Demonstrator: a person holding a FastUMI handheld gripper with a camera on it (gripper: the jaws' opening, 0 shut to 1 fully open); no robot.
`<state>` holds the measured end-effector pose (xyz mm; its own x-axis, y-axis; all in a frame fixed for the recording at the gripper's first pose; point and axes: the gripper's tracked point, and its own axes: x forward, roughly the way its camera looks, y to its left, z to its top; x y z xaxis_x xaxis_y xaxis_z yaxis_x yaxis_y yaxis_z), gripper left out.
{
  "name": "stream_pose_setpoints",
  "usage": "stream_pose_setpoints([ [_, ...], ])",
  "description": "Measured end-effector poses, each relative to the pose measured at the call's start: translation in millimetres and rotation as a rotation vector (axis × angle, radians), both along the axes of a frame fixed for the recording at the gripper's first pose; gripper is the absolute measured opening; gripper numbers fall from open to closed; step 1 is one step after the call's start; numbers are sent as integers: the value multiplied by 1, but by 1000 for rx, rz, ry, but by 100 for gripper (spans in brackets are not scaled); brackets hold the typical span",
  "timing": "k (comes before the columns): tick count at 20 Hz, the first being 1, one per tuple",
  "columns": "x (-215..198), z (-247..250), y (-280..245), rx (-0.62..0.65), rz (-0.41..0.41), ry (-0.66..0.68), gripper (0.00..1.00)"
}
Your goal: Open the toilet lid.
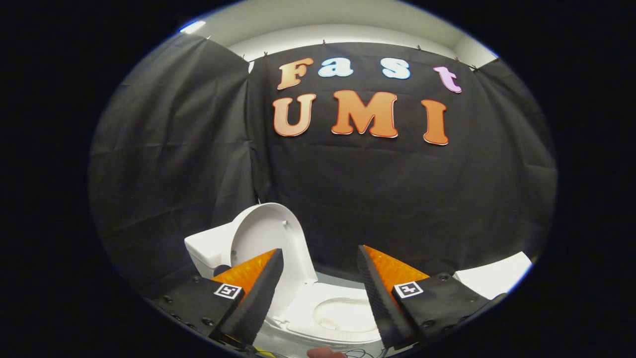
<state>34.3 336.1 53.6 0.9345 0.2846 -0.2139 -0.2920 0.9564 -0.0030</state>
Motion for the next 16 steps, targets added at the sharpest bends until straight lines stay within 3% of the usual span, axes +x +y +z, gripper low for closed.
stream_pose_setpoints([
  [3,5,-3,-50,-60,-39,-29,96],
  [6,-5,-15,-85,-48,-43,-14,96],
  [16,-23,-50,-201,-78,-180,16,96],
])
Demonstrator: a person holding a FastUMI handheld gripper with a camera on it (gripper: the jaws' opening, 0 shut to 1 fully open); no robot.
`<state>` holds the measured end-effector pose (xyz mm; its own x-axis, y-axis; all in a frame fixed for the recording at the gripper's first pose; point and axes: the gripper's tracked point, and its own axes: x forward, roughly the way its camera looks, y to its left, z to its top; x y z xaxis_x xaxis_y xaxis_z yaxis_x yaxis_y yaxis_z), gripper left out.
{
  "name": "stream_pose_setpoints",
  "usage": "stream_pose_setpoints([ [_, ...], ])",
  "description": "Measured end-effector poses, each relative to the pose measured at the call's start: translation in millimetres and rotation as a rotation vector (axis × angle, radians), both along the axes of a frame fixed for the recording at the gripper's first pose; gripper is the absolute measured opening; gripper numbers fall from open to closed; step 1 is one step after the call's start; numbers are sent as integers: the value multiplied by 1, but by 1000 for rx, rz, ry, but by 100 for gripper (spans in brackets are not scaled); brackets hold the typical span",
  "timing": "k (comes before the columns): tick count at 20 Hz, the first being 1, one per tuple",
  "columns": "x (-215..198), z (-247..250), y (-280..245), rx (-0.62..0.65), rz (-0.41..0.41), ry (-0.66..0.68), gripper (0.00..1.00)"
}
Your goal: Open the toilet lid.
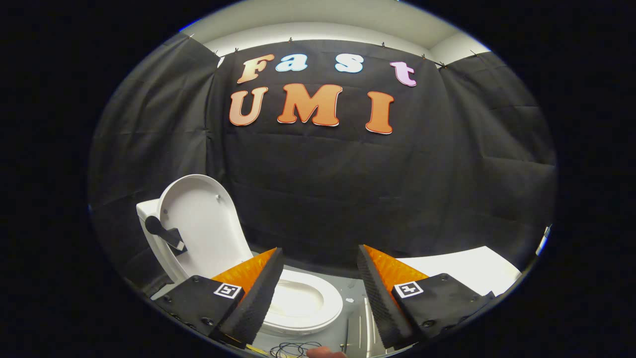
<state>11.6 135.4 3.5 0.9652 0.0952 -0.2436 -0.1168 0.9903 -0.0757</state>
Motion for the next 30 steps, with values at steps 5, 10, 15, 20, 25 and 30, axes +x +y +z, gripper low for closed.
stream_pose_setpoints([
  [5,-20,-24,-21,12,-12,10,96],
  [10,-27,-48,-39,14,-54,27,96],
  [15,-25,-48,-59,61,-128,6,96],
  [20,-23,-42,-68,71,-168,-23,96],
  [25,-23,-43,-66,71,-163,-25,96],
  [30,-23,-42,-66,70,-164,-24,96],
])
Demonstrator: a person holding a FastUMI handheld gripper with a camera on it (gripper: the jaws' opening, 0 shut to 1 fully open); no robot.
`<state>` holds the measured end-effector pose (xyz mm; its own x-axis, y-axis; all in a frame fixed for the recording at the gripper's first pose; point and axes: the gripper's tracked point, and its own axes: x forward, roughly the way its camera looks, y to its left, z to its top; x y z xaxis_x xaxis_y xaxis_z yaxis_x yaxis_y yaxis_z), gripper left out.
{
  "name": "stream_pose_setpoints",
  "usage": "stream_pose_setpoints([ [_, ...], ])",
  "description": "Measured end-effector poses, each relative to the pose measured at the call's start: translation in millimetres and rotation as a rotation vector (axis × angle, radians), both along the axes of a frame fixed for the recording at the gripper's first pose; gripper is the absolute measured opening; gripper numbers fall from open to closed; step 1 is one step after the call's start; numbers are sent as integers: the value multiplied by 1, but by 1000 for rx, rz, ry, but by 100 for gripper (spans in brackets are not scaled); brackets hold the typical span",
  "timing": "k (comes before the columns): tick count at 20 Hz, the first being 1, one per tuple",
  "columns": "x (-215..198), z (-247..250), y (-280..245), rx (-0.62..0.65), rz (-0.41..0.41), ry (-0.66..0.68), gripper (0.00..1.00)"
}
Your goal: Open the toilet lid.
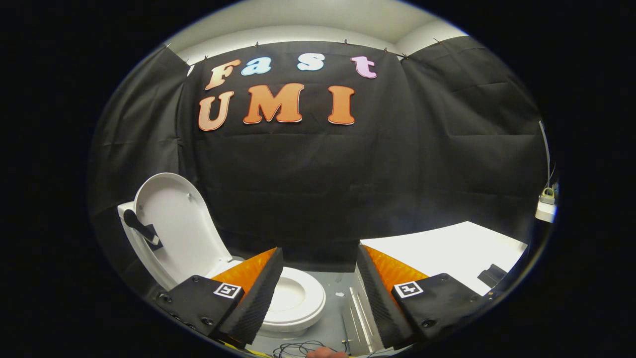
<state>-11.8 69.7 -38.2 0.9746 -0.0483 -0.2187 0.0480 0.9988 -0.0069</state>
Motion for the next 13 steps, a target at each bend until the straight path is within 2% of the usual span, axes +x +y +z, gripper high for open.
stream_pose_setpoints([
  [13,1,-1,-5,-1,-18,5,96],
])
